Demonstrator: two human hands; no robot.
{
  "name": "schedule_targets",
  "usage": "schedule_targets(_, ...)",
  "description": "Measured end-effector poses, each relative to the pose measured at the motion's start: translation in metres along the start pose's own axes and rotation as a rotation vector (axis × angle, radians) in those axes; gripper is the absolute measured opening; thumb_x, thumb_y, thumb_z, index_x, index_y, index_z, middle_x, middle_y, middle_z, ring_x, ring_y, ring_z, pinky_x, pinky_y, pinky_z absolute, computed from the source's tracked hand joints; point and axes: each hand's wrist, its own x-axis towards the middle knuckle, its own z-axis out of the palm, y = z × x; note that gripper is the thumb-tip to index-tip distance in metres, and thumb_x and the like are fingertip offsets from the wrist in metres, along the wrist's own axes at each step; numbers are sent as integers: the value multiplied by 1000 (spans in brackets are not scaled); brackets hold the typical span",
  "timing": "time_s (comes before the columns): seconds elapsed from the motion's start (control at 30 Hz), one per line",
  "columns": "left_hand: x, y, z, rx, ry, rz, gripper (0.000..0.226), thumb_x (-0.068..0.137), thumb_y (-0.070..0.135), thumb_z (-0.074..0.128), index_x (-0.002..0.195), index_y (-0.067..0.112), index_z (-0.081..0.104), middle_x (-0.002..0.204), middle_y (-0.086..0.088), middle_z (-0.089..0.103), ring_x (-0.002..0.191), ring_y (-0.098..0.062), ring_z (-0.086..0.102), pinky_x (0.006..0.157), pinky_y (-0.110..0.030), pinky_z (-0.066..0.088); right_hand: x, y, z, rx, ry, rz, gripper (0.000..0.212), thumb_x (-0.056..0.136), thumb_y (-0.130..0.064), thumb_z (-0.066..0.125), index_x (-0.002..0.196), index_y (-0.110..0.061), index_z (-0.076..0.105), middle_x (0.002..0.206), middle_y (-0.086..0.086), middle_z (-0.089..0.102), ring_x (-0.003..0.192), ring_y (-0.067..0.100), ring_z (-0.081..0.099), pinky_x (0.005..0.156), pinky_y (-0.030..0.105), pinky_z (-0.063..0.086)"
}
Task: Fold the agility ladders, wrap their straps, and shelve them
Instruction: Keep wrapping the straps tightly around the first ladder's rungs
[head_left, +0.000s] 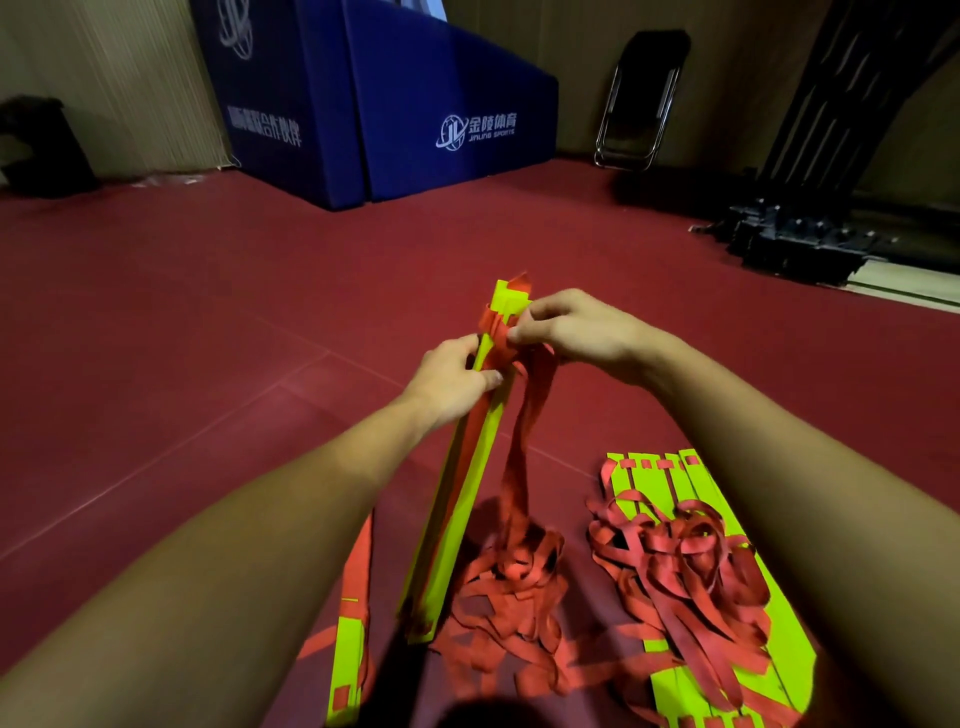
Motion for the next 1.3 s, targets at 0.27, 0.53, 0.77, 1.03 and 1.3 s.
schedule_targets(0.27,-3,2,-4,-13,-64,20,23,72,25,74,94,29,73,97,1,77,102,-19,70,98,-41,53,-5,11,-6,270,-216,187,17,99,-31,55,90,-16,57,86,16,65,69,17,55,59,29,30)
schedule_targets(0.53,-6,1,-11,-131,-130,27,23,82,10,74,98,25,70,94,-5,71,90,-17,63,94,-37,54,-7,7,-7,247,-38,66,26,94,-1,61,115,-5,46,74,11,67,56,14,58,53,21,47)
schedule_targets(0.77,-11,5,-21,-266,-299,22,30,97,1,58,123,15,62,102,-6,62,94,-16,55,84,-34,42,-7,11,-6,65,-13,-120,23,95,-16,64,103,6,65,72,4,53,67,12,44,58,19,37)
schedule_targets(1.03,-8,17,-18,-430,-209,-30,21,97,4,58,106,23,57,83,5,66,72,-6,58,65,-24,43,0,6,0,63,171,-169,34,95,-25,65,90,8,57,66,3,50,60,14,41,57,28,33)
schedule_targets(1.3,-14,21,-11,-422,-174,71,38,94,2,63,128,18,55,90,8,67,71,8,65,61,-11,50,0,4,0,9,172,-169,25,89,-32,72,92,-8,76,60,-14,57,52,-3,41,54,16,33)
